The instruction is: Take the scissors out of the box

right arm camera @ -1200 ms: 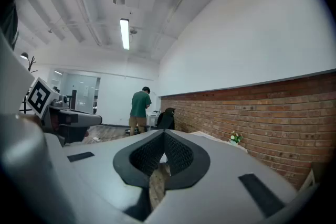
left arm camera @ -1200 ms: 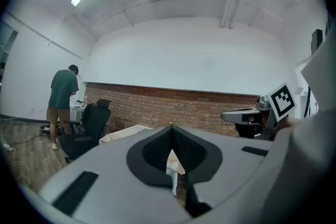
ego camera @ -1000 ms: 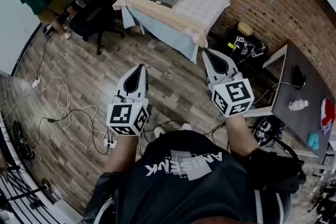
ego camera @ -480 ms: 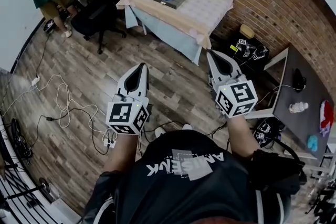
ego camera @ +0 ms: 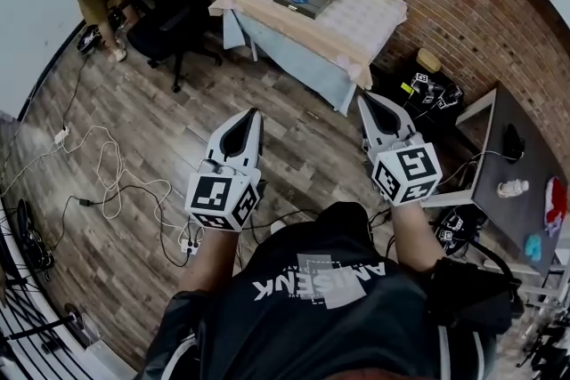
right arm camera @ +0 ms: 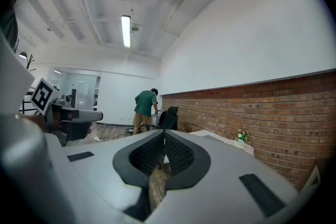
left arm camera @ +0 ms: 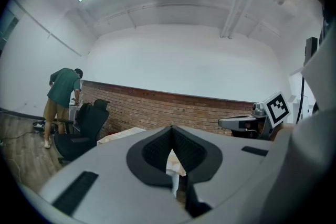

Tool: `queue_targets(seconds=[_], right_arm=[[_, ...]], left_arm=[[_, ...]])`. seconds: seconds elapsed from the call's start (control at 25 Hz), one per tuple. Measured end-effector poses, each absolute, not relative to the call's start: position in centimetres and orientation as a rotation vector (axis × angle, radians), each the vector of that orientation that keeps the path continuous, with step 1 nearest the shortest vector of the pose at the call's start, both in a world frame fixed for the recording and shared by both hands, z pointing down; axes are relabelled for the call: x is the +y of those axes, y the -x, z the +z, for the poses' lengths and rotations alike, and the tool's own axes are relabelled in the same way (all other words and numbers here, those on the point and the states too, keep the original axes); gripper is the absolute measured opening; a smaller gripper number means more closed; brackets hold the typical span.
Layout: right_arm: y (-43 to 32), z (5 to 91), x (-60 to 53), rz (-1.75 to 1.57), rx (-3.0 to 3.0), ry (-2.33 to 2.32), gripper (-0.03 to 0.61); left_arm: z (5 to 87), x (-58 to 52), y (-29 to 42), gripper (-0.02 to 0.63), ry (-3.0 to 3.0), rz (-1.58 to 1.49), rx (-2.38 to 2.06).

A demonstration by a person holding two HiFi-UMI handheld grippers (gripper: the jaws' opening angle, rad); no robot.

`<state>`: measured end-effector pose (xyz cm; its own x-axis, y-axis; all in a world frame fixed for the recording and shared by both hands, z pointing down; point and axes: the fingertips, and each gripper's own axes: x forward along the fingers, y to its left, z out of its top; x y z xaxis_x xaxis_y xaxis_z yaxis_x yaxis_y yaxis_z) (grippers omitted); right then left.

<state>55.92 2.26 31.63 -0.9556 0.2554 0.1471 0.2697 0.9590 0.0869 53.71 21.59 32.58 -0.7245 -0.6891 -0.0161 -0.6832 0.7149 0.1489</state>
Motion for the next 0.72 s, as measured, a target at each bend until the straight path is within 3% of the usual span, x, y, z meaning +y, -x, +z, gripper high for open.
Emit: queue_targets(seconds=[0.36,0.72], right_arm=[[-49.7,32.4,3.5,-0.165,-2.97,0.459,0.04],[-37.6,32.6,1.1,-0.089,-2.985,0.563,0.04]], left_arm=[[34.1,23.1,-48.4,0.011,-1.081,-0.237,-2.872],[32.9,21.6,-37.8,0.011,-0.945,-0.157,-2.928]])
